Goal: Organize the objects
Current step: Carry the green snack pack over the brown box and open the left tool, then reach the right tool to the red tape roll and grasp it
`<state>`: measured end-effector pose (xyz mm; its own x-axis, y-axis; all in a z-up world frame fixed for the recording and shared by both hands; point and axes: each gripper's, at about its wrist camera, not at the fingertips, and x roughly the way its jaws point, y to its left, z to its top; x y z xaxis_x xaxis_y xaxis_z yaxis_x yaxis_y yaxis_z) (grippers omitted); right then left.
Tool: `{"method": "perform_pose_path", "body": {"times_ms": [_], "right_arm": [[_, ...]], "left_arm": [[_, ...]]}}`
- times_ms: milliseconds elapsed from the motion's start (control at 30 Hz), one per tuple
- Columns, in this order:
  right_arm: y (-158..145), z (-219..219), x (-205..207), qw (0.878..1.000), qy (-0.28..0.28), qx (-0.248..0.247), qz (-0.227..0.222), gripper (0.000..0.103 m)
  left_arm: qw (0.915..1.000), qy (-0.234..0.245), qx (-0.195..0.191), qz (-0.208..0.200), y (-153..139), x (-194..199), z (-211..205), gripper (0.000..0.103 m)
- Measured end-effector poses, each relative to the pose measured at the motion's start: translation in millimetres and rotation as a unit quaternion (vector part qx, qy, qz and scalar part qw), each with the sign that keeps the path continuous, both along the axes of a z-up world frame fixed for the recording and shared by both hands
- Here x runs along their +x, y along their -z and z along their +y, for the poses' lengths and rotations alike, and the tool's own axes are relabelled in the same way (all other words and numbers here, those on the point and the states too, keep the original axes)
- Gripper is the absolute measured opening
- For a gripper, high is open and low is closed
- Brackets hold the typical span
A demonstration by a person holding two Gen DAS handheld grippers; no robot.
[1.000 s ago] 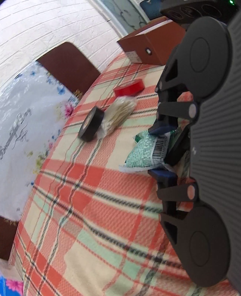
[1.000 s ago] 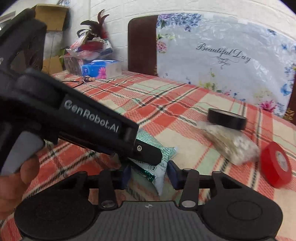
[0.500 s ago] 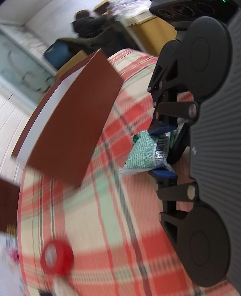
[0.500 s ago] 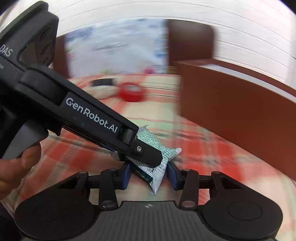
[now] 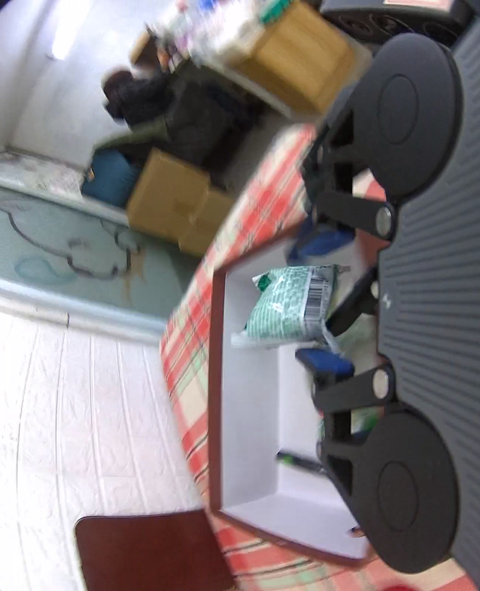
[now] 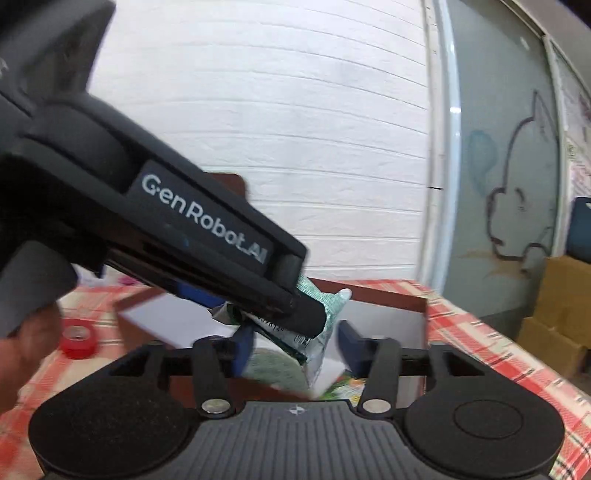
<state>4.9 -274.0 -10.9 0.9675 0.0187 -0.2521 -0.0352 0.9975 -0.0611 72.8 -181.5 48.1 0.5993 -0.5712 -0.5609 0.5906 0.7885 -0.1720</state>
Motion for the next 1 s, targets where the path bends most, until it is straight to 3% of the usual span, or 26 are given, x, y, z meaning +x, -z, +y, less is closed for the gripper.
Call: {"method": "perform_pose_path", "body": {"times_ms": [67,100,167,267,500,700,867,1000], "right_arm": [[9.7,-6.5,17.6,0.999,0.032,-0.005,0.024,0.070],[8.9,-12.9,12.7,0.999,0.027,0.023,0.018,0.066],[7.4,-13.3,-4.0,0.999,0.022,0.039,-0.006,0.066],[13.1,1.2,-29.1,0.999,0.015,0.017,-0.036,0.066],[17.4,35.3,-69.7,0.998,-0.008,0.030,-0.062,0.070],[35.6,76.5,-56.0,0.996,-0.066,0.042,0.044,0.070],[52.2,109.6,-50.0,0.984,-0.103,0.056,0.133,0.069],[65.0,126.4,-41.2,0.980,-0.115,0.030,0.161,0.072]], "left_arm": [[0.9992,-0.031,0.022,0.011,9.7,6.6,-4.5,0.059],[0.9993,-0.031,0.014,0.013,11.2,3.8,-1.0,0.059],[0.9996,-0.028,0.005,-0.009,11.9,-8.3,8.4,0.062],[0.9985,-0.035,0.022,-0.037,7.2,-24.7,16.2,0.061],[0.9960,-0.062,0.034,-0.055,5.3,-51.2,50.1,0.061],[0.9882,-0.135,0.070,-0.019,27.3,-51.1,91.6,0.061],[0.9734,-0.205,0.101,0.017,57.3,-46.8,135.7,0.061],[0.9599,-0.252,0.118,0.033,76.0,-47.5,169.1,0.061]]}}
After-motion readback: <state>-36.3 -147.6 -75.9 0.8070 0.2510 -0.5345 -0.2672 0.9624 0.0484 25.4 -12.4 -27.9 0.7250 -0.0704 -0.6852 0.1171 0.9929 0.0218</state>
